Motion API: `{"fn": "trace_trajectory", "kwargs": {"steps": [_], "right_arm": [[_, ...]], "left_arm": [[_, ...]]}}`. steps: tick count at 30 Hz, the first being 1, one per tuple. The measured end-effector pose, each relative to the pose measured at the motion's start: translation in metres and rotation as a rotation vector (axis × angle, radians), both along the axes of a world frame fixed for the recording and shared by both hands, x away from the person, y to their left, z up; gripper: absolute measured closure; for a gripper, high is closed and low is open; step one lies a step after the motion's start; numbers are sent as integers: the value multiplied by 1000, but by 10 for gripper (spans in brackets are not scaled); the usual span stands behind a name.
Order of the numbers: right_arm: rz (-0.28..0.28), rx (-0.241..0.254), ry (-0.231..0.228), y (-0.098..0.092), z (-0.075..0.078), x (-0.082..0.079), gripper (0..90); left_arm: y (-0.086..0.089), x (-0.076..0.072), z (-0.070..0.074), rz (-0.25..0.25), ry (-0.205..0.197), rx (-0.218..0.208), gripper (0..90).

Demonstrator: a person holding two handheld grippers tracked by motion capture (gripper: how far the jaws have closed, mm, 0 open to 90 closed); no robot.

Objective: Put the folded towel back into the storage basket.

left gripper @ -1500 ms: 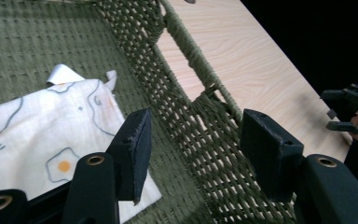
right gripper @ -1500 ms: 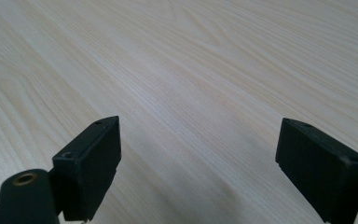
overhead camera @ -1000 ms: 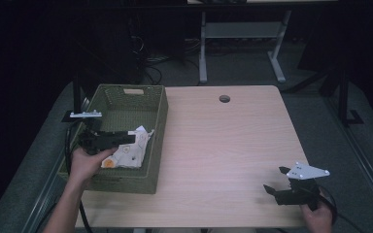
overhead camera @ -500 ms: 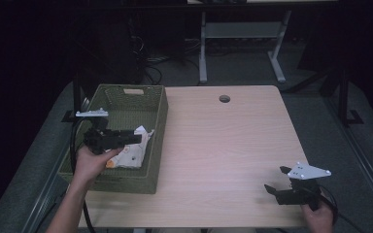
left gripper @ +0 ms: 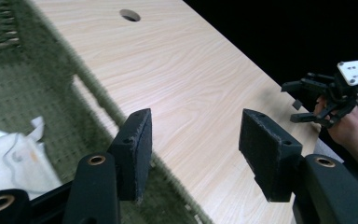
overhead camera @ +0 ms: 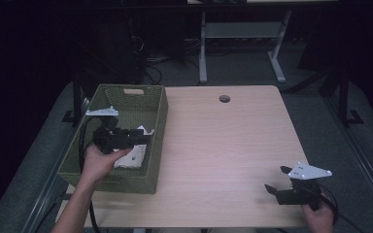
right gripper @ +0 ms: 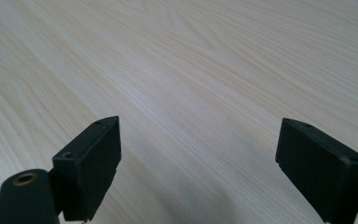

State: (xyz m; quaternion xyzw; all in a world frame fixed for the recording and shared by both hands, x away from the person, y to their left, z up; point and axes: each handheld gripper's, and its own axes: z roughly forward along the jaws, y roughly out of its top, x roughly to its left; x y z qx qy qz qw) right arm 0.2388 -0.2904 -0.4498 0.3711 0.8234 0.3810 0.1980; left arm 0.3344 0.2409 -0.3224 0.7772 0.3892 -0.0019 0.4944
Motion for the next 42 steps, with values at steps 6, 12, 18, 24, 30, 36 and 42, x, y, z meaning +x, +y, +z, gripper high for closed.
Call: {"fn": "trace_trajectory", "kwargs": {"steps": [6, 12, 18, 24, 30, 36, 42], "right_arm": [[-1, 1, 1, -1, 0, 0, 135], [-2, 2, -1, -1, 1, 0, 135], [2, 5, -6, -2, 1, -1, 135], [0, 10, -6, -2, 2, -1, 135], [0, 9, -8, -2, 2, -1, 135], [0, 9, -8, -2, 2, -1, 135], [0, 10, -8, -2, 2, -1, 135]], "left_arm": [[-17, 0, 4, -40, -9, -1, 447], [-29, -1, 8, -67, -19, 3, 447], [-45, -2, 11, -103, -31, 4, 449], [-59, -5, 13, -128, -47, -4, 449], [-75, -8, 14, -159, -53, 9, 450], [-89, -10, 12, -183, -47, 13, 450], [-102, -9, 9, -199, -49, 17, 450]]}}
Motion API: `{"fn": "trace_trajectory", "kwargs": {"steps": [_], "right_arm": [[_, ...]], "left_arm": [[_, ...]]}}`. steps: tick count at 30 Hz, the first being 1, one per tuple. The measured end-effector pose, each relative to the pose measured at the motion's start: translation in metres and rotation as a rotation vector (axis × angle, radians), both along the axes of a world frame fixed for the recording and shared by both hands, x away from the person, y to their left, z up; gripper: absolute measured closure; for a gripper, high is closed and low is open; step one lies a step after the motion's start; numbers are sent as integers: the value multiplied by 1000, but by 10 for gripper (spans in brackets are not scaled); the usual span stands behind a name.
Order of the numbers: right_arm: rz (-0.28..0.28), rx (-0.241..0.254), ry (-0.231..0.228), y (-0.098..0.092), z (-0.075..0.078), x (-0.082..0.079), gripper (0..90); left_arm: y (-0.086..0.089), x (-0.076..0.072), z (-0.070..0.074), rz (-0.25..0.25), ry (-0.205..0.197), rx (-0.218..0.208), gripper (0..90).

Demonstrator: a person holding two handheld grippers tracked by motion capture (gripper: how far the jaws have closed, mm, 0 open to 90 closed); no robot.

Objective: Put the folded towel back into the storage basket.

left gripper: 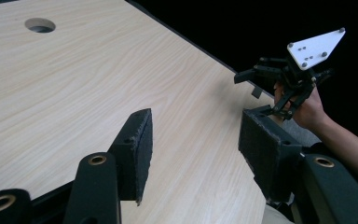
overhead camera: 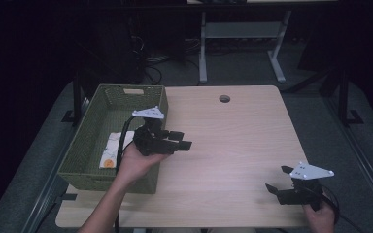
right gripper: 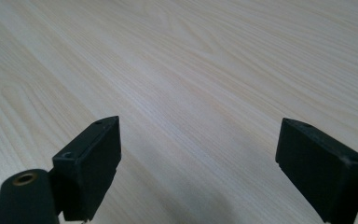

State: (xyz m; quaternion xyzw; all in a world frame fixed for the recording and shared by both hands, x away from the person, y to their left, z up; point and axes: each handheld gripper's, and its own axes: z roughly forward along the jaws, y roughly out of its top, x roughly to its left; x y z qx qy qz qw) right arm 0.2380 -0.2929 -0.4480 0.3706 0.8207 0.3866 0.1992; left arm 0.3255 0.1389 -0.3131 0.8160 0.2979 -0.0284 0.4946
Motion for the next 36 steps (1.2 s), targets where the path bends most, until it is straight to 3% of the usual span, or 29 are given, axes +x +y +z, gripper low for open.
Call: {"fn": "trace_trajectory", "kwargs": {"steps": [19, 36], "right_arm": [[-4, 5, -2, -3, 1, -1, 135], [-16, 13, -1, -7, 1, -2, 135]], "left_arm": [[-40, -4, -12, -46, 2, 36, 449], [-77, -8, -35, -109, 24, 68, 442]]}}
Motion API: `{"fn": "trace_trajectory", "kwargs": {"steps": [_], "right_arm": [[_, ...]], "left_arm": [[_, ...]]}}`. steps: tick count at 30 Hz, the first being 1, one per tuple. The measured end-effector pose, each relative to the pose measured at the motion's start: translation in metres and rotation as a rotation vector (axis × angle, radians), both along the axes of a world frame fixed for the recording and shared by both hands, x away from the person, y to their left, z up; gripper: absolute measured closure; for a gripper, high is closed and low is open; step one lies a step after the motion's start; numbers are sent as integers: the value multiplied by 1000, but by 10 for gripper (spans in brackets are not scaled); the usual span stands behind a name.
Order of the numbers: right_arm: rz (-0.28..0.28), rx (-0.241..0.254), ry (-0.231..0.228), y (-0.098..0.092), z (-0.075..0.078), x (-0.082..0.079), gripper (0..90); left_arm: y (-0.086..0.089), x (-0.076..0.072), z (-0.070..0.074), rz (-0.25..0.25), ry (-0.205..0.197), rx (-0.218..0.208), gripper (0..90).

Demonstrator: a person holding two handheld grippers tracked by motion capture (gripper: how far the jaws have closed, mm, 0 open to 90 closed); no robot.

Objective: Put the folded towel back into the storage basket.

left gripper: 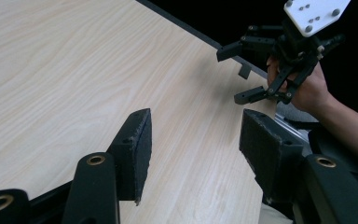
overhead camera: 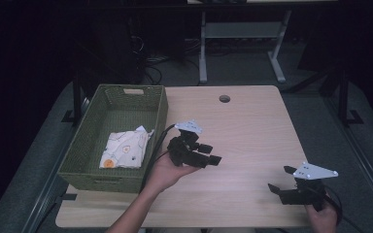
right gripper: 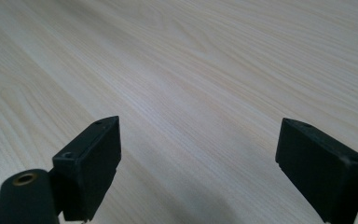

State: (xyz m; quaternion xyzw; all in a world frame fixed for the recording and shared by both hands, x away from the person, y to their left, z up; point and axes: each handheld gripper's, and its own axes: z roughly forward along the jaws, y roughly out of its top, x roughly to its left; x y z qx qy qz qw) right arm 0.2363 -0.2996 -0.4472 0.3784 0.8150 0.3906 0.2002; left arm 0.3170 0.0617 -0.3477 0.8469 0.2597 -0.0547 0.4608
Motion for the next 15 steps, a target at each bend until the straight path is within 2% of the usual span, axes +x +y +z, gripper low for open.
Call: {"fn": "trace_trajectory", "kwargs": {"steps": [10, 15], "right_arm": [[-2, 0, -3, -2, 0, 0, 135], [0, 5, -5, -2, 0, 0, 135]], "left_arm": [[-14, -3, -13, -24, 12, 18, 442], [-18, -5, -14, -35, 12, 11, 436]]}}
